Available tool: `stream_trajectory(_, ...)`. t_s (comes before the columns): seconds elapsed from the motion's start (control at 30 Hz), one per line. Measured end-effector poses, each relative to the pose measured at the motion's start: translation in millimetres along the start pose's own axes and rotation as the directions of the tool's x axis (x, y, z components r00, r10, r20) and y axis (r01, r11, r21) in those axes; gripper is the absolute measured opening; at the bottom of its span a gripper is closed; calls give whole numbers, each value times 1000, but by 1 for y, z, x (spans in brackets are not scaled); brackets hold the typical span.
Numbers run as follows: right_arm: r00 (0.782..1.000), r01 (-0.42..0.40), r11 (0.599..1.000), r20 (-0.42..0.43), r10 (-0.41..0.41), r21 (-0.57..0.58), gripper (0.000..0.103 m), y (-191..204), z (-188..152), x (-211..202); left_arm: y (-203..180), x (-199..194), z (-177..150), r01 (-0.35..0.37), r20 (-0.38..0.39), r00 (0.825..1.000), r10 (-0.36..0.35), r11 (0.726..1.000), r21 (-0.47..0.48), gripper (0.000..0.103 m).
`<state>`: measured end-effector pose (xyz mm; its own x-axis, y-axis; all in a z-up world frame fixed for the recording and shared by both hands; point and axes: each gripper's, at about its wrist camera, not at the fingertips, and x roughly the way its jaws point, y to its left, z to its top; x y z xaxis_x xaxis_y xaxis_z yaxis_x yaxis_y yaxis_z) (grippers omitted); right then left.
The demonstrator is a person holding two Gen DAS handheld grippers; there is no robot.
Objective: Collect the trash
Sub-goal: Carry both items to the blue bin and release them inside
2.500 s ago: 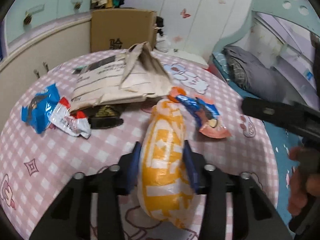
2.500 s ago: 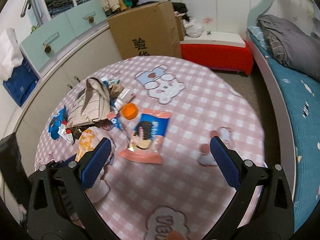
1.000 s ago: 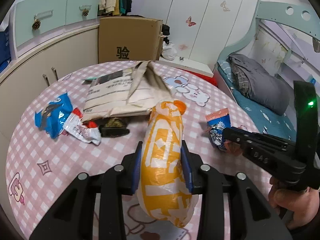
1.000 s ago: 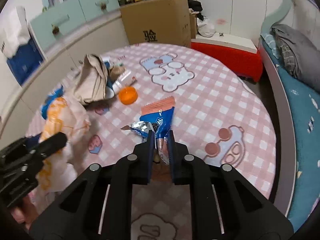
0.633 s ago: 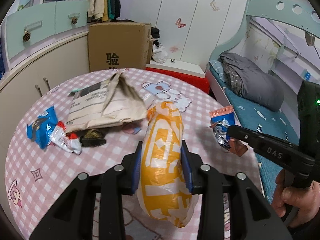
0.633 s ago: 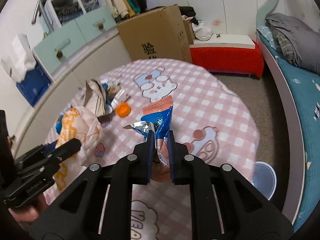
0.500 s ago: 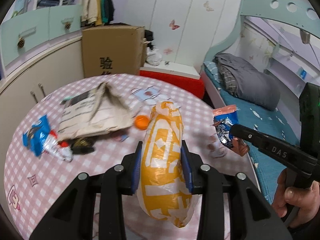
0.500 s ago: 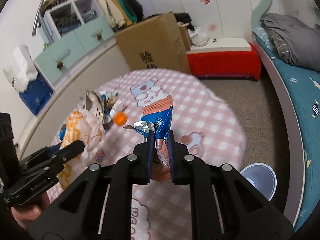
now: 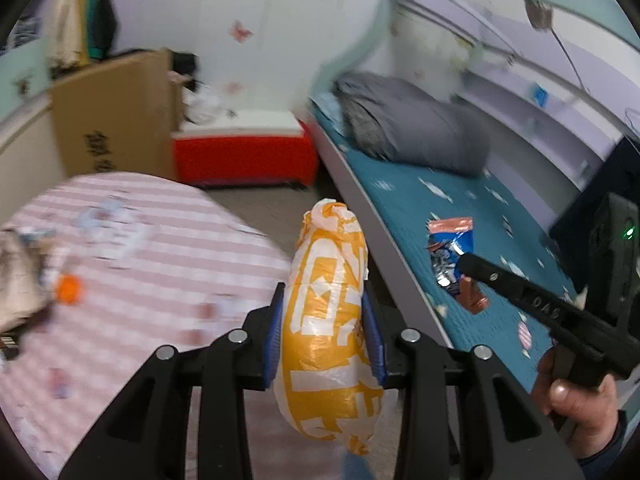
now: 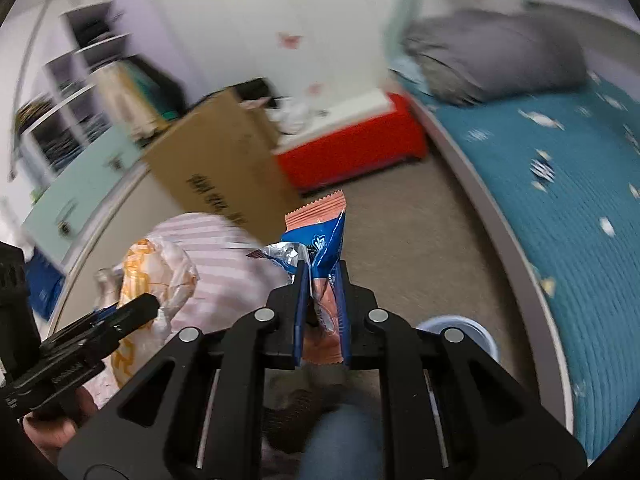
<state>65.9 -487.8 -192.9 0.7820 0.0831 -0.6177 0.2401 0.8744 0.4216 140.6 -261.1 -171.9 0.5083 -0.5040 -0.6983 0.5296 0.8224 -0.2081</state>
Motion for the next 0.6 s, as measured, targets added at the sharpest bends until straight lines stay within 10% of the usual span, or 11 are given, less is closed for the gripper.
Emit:
stream_trajectory(0.2,987,97,983,-142,-74,159,14,-99,-29,47,-62,97,-16,53,-165,986,-40,996,73,35)
stream_trajectory(0.6,920,206,899,-388,-44,386,14,-212,-104,162,-94,281,-73,-8,-493,867,71,992,128,35)
